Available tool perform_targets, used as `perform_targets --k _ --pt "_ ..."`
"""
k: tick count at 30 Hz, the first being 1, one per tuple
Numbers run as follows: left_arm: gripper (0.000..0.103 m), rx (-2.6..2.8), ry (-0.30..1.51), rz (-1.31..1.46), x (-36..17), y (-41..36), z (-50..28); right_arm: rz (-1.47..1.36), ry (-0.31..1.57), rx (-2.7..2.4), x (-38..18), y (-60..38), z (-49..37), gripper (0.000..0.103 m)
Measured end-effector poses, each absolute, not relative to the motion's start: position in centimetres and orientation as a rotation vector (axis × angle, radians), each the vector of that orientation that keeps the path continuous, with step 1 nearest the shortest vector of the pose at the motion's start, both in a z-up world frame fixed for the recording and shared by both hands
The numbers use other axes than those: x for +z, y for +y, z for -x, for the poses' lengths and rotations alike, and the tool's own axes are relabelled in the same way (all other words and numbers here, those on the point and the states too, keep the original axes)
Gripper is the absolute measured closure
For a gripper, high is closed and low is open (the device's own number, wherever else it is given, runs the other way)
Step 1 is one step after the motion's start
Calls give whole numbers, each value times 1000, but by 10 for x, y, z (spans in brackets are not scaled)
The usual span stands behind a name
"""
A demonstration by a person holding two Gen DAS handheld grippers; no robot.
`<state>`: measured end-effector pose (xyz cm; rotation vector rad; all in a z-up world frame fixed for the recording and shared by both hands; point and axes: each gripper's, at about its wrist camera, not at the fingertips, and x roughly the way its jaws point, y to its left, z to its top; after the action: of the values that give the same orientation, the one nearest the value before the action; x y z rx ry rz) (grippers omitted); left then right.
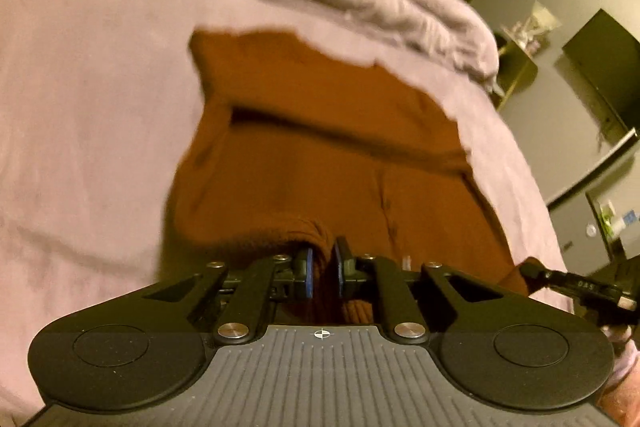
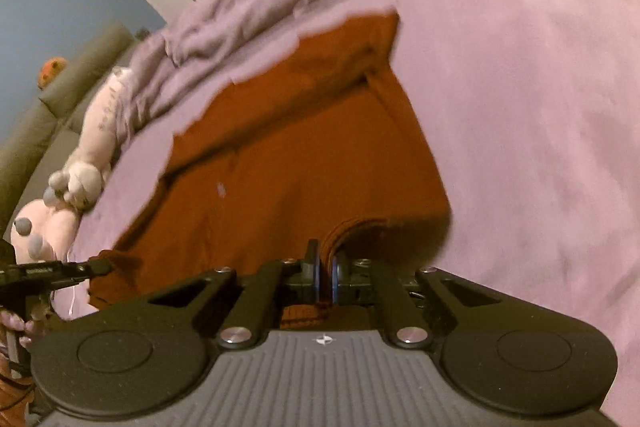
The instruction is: Fold small clothes
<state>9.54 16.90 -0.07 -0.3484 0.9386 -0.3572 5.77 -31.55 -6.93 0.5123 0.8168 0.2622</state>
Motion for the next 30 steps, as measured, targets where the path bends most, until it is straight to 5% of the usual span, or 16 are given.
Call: perform_targets --k 15,30 --pt "88 -52 908 323 -52 167 -212 -186 697 99 -70 -271 -203 98" --pt "36 -189 927 207 -57 180 -209 -48 715 185 -86 -285 -205 65"
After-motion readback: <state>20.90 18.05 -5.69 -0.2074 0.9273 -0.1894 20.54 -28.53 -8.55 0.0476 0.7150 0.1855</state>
